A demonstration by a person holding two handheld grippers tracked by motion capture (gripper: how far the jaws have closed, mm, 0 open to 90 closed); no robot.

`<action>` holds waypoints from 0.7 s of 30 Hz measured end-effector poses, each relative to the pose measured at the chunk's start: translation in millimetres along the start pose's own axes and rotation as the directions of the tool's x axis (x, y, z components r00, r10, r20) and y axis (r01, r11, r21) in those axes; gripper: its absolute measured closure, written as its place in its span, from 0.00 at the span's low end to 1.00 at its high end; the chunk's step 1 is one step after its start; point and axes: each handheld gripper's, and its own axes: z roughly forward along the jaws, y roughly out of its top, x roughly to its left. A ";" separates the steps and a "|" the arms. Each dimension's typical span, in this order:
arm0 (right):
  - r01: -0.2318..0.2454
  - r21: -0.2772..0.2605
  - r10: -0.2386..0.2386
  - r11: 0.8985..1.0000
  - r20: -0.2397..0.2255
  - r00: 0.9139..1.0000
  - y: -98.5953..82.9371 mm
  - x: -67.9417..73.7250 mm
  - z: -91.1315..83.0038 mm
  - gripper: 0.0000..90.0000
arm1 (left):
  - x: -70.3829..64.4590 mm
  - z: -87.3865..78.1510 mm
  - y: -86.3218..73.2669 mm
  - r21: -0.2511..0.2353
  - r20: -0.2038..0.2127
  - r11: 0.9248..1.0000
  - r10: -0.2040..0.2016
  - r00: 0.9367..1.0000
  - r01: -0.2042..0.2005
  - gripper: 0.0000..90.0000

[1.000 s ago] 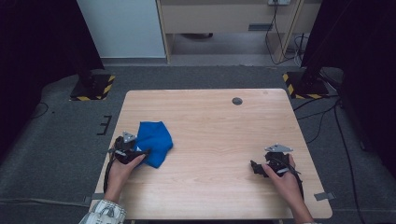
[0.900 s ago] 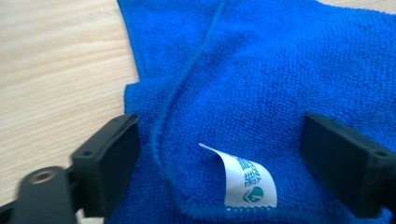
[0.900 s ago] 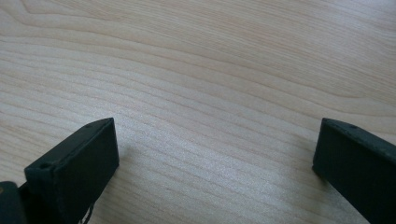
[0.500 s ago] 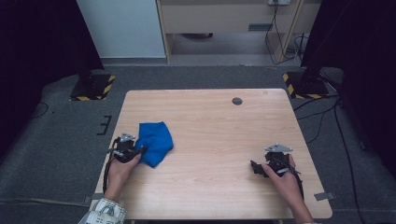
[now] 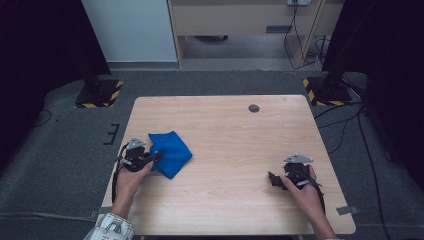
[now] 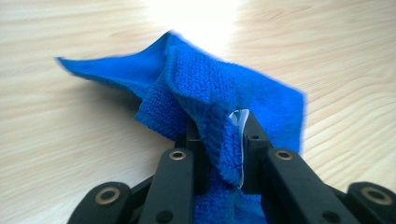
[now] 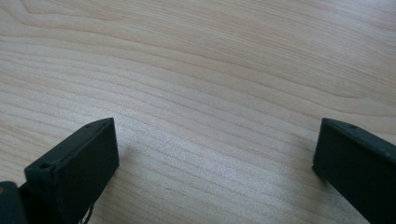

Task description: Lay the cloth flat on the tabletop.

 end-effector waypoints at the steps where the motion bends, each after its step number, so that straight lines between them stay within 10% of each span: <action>1: 0.000 0.000 0.000 1.000 0.000 1.000 0.0 0.0 0.0 0.00 | -4.4 0.8 2.6 -0.002 0.008 1.000 0.010 1.000 -0.010 0.87; 21: 0.001 0.000 -0.001 1.000 0.000 1.000 0.0 0.0 0.0 0.01 | -88.3 33.4 61.6 -0.014 0.183 0.986 0.163 0.969 -0.164 0.87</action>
